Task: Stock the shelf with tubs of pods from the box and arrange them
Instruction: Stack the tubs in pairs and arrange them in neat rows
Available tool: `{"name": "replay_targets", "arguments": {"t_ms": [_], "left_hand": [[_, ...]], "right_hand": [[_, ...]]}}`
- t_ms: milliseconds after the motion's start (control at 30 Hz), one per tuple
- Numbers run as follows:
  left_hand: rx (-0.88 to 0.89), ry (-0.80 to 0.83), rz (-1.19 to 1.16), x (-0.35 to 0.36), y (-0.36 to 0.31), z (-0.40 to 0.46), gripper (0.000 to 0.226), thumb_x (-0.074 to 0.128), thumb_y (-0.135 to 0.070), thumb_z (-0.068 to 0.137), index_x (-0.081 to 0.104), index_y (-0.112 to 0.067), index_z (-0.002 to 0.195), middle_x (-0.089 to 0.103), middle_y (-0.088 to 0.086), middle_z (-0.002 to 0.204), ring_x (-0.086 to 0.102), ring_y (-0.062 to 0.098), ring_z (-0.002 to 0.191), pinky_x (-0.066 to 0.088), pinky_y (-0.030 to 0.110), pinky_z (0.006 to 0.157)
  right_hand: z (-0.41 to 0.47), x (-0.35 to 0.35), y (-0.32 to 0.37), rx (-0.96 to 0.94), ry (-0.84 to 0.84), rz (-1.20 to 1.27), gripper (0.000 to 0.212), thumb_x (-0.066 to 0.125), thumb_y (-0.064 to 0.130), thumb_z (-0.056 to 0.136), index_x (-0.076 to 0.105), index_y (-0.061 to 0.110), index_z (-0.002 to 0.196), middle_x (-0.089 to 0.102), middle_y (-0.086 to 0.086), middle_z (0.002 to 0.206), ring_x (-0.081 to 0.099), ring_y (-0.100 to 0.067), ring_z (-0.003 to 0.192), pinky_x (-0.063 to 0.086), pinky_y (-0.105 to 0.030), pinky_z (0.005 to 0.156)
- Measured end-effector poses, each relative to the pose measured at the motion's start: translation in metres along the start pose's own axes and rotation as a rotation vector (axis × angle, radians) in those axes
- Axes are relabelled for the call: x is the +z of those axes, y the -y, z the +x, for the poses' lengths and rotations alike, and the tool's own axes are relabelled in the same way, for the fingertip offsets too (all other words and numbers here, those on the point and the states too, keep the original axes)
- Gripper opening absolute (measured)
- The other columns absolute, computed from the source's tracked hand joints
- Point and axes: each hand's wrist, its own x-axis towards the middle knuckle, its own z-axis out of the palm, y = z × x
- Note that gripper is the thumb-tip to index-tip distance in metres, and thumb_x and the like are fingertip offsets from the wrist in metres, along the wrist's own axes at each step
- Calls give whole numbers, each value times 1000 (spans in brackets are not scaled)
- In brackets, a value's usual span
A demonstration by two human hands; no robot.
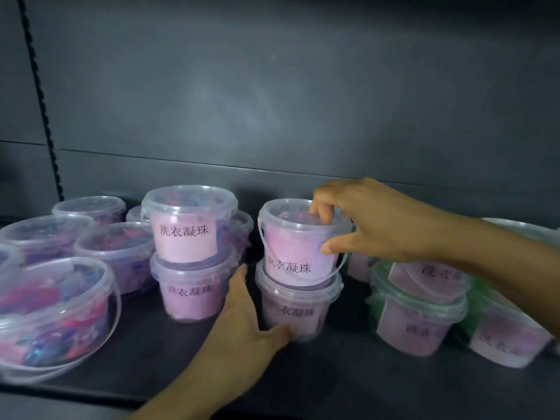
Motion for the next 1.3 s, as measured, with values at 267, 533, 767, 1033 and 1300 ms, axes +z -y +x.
{"name": "replay_targets", "arguments": {"t_ms": [267, 533, 767, 1033, 1300], "left_hand": [[73, -40, -39, 23, 7, 20, 87, 76, -11, 75, 11, -41, 124, 38, -37, 110, 36, -37, 90, 27, -12, 73], [13, -5, -27, 23, 5, 29, 95, 76, -15, 77, 10, -24, 145, 42, -22, 122, 44, -7, 104, 28, -13, 68], [11, 8, -4, 22, 8, 34, 98, 76, -20, 77, 7, -27, 146, 44, -18, 132, 41, -3, 112, 31, -2, 81], [71, -81, 84, -10, 6, -8, 99, 76, -21, 75, 7, -35, 145, 40, -16, 137, 41, -5, 122, 31, 14, 100], [175, -556, 116, -76, 26, -23, 76, 78, -1, 68, 32, -34, 118, 41, -5, 117, 46, 12, 109, 39, 19, 90]], "right_hand": [[-4, -3, 0, 0, -14, -102, 44, 73, 15, 72, 32, 28, 66, 66, 1, 107, 59, -22, 100, 46, -38, 82], [-2, -1, -8, 59, -26, -58, 45, 75, 12, 72, 34, 26, 65, 65, 6, 116, 60, -14, 104, 47, -35, 87], [-1, 1, -11, 72, -27, -52, 40, 75, 12, 72, 38, 26, 67, 65, 6, 115, 60, -13, 102, 47, -33, 87], [1, -1, -10, 76, 13, -87, 38, 75, 17, 73, 40, 30, 70, 64, 6, 114, 58, -15, 106, 47, -35, 88], [23, 1, 32, 1, -94, 11, 52, 68, 39, 78, 47, 26, 123, 50, 11, 127, 47, -6, 115, 32, -8, 84]]}}
